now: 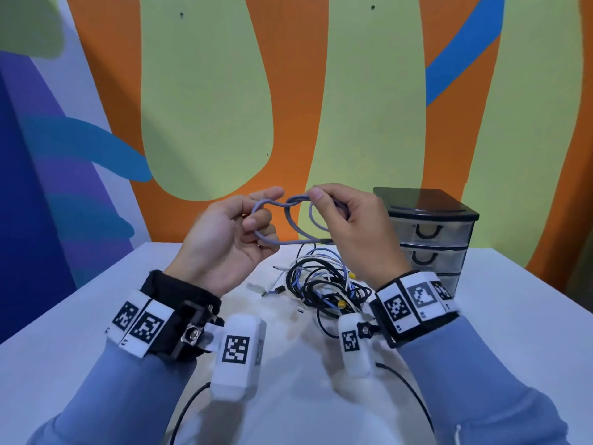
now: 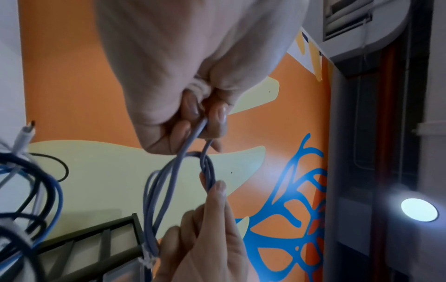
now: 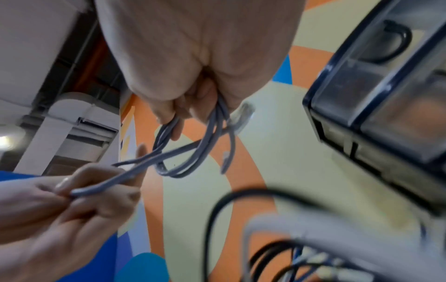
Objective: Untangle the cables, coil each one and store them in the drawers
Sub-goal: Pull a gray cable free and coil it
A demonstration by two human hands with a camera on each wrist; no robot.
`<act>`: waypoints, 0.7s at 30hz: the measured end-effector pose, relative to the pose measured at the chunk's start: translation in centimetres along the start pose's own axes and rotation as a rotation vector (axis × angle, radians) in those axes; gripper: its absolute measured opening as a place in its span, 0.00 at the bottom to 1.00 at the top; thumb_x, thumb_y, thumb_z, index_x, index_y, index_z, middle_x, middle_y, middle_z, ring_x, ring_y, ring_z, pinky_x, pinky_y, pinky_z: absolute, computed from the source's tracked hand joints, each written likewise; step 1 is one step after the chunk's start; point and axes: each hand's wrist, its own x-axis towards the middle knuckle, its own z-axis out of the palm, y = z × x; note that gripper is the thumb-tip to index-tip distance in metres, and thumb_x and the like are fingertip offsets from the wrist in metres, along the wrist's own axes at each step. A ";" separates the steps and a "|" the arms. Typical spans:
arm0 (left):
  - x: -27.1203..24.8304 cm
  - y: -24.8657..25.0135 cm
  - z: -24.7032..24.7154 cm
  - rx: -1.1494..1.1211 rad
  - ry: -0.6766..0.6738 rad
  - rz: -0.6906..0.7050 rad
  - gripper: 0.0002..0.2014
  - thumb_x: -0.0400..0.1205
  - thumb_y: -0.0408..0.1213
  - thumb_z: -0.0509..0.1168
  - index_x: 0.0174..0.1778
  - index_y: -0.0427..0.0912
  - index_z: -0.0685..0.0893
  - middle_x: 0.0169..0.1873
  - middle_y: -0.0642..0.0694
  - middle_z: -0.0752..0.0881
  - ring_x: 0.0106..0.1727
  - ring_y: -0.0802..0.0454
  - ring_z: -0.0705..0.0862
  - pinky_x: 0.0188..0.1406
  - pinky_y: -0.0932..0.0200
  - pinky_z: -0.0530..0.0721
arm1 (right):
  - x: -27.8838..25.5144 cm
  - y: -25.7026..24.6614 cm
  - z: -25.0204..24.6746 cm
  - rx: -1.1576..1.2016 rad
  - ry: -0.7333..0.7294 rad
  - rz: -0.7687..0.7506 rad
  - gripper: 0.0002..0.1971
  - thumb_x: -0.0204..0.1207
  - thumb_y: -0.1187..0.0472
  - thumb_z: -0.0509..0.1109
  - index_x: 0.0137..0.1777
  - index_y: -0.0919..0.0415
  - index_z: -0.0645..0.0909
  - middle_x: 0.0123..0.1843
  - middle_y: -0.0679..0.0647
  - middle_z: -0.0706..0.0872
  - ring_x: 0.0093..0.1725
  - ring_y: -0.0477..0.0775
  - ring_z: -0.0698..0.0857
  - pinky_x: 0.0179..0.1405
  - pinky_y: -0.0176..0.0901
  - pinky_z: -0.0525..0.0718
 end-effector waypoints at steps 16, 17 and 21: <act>0.7 0.8 -2.7 1.160 0.055 0.562 0.08 0.88 0.46 0.72 0.49 0.52 0.96 0.35 0.42 0.88 0.38 0.45 0.81 0.42 0.51 0.81 | 0.4 0.0 -0.1 0.515 0.093 0.418 0.14 0.91 0.57 0.67 0.48 0.54 0.93 0.28 0.46 0.57 0.28 0.49 0.55 0.25 0.44 0.58; 0.9 0.7 -2.9 1.259 0.088 0.615 0.07 0.88 0.47 0.73 0.50 0.54 0.96 0.38 0.41 0.89 0.40 0.44 0.82 0.44 0.46 0.82 | 0.4 -0.1 0.0 0.608 0.096 0.467 0.13 0.91 0.59 0.66 0.49 0.57 0.92 0.28 0.46 0.57 0.26 0.48 0.56 0.22 0.40 0.58; 1.1 -0.2 -3.0 1.440 0.307 0.835 0.09 0.88 0.49 0.72 0.49 0.52 0.95 0.33 0.48 0.85 0.36 0.49 0.85 0.42 0.43 0.85 | 0.3 -0.8 1.1 0.917 0.095 0.603 0.12 0.92 0.62 0.64 0.52 0.66 0.87 0.28 0.45 0.57 0.22 0.42 0.56 0.16 0.32 0.57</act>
